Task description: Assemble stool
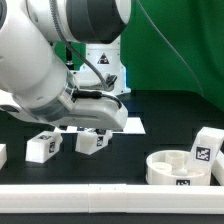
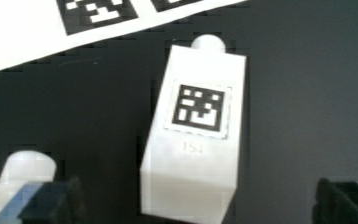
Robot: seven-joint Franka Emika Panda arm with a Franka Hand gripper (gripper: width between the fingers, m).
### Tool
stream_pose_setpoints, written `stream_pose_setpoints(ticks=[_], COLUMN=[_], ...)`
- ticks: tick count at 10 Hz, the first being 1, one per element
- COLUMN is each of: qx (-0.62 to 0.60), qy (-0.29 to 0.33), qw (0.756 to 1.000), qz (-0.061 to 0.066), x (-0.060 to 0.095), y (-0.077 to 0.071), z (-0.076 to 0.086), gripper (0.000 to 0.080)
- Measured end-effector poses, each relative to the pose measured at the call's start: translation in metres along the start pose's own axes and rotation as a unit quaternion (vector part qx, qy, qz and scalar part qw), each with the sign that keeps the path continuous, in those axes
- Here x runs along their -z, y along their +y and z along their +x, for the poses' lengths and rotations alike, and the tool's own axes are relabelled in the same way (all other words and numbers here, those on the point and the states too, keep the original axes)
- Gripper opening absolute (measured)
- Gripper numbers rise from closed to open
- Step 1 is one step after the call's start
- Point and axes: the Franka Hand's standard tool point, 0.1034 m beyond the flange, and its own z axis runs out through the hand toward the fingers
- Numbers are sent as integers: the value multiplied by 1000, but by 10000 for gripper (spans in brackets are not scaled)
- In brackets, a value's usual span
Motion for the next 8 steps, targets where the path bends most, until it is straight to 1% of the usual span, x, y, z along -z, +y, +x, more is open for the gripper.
stream_pose_setpoints(ticks=[1,2,3,4,5,6,8], qx=[-2,-2,-9,-47,-47,-45,-45], qy=[-11,-9,-24,-77,-102,-83,-80], qw=[1000,1000,1000,996,994,995,996], qz=[0,0,1,-2,-6,-8,-9], x=[-3,-3,-6,-11,-11,-11,-14], y=[2,2,4,9,10,8,7], z=[-1,0,-3,-10,-4,6,6], gripper=[649,649,649,649,649,649,649])
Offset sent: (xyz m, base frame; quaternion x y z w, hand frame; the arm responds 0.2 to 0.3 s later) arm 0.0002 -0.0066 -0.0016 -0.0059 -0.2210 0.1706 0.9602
